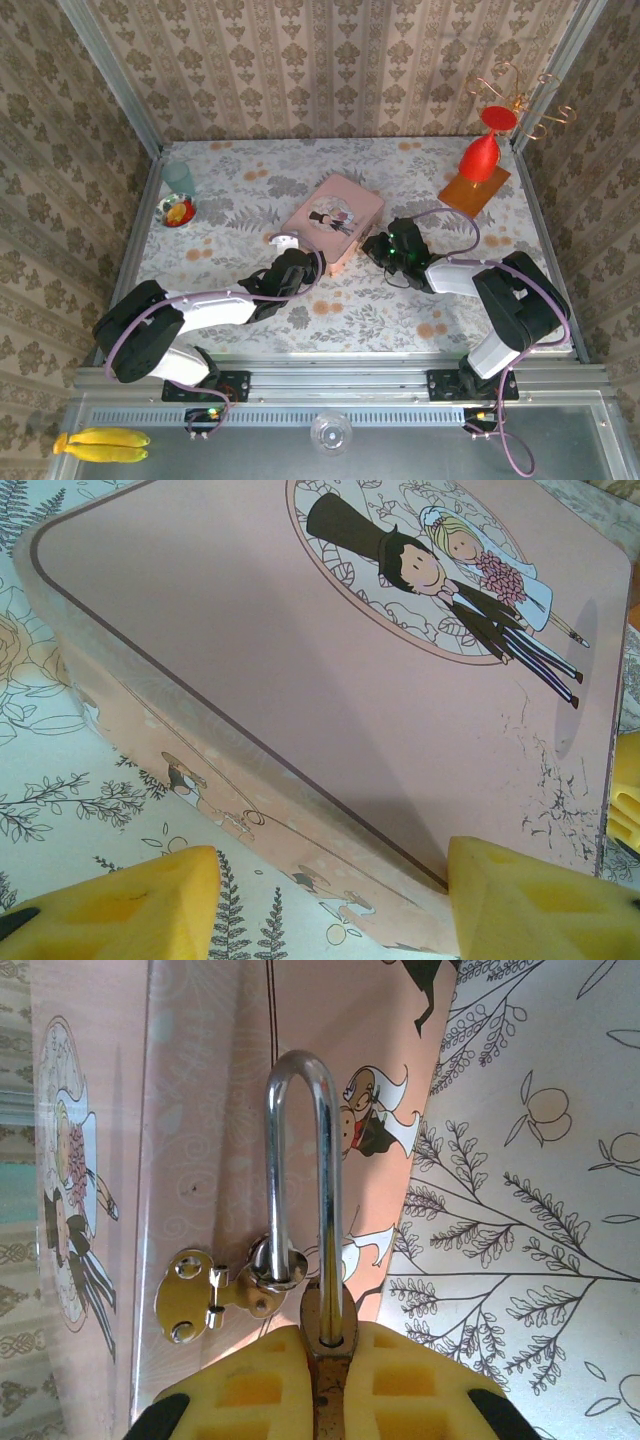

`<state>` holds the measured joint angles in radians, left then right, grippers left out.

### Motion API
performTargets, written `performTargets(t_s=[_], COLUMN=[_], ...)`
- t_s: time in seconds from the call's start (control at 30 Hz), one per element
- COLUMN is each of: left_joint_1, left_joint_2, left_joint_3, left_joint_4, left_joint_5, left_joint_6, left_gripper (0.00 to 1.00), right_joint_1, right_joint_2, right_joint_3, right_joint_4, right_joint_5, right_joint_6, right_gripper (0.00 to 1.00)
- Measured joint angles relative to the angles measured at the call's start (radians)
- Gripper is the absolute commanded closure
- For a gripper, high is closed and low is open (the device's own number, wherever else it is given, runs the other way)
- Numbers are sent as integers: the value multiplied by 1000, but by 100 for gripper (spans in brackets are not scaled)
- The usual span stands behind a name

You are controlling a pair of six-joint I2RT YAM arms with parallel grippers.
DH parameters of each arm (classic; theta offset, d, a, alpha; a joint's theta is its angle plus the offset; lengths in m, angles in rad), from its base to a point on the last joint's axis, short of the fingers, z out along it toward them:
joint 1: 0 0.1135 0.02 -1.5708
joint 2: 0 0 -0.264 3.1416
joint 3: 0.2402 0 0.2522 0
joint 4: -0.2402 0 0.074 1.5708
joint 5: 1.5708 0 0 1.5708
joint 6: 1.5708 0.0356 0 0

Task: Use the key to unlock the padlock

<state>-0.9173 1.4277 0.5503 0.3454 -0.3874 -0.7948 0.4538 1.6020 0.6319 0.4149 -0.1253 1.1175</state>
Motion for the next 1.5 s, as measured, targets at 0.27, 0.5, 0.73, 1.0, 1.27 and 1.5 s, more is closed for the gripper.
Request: performTargets(t_s=[0.27,0.5,0.73,1.0,1.27,1.5], left_joint_1=[-1,-6,-6,-6,-4,34], left_joint_2=[0,5,70,47,-143,-216], left_joint_3=[0,2,-38,-52,-90,-29], left_joint_4=[0,-1,-174,-180,-208,-212], left_joint_5=[-2,-2,-6,1,22,57], left_joint_6=[-7,-10,2,6,56,118], left_gripper=[39,39,39,38,30,26], right_joint_1=[1,6,-4,-4,-4,-5], right_joint_2=[-7,-32,-35,18,16,-28], right_joint_3=[27,69,98,119,103,39], right_joint_4=[-85,-226,-323,-338,-336,-324], right_joint_5=[23,71,173,171,170,167], right_joint_6=[-72,-177,-240,-253,-281,-305], right_gripper=[100,100,100,92,78,76])
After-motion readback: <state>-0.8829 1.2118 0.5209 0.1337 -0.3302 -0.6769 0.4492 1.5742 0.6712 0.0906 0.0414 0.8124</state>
